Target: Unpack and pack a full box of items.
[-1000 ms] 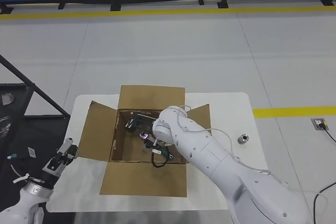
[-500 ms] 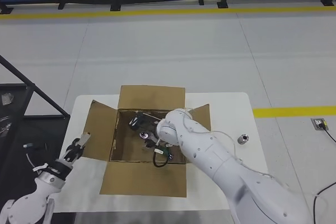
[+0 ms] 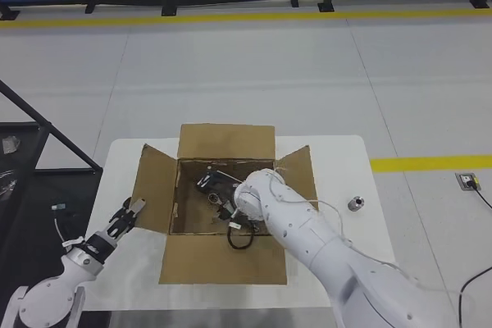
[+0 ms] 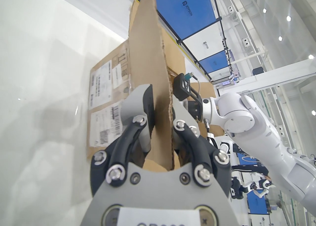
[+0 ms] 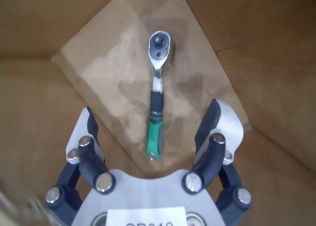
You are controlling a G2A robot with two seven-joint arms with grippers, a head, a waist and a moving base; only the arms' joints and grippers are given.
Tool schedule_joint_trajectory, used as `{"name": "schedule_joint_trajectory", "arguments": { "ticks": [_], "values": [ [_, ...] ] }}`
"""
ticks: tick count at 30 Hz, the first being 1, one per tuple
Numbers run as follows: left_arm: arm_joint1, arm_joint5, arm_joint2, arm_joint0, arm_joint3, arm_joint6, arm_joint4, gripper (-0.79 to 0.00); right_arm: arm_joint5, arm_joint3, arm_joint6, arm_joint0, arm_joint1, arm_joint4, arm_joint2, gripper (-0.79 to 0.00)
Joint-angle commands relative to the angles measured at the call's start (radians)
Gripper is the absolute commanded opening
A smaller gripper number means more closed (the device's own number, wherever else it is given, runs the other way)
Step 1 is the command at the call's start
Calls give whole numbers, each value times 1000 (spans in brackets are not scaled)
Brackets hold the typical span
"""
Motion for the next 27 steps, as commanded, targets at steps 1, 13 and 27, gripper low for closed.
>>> {"name": "schedule_joint_trajectory", "arguments": {
  "ticks": [1,13,27],
  "values": [
    [0,0,3,0,1,1,5,-785,18,3,0,-3,-7,-7,1,0],
    [7,-54,-2,15,12,-24,23,-785,39,57,3,8,-32,-33,18,0],
    [16,-159,35,-21,61,-76,62,-785,75,134,44,10,-56,-68,31,0]
  ]
}}
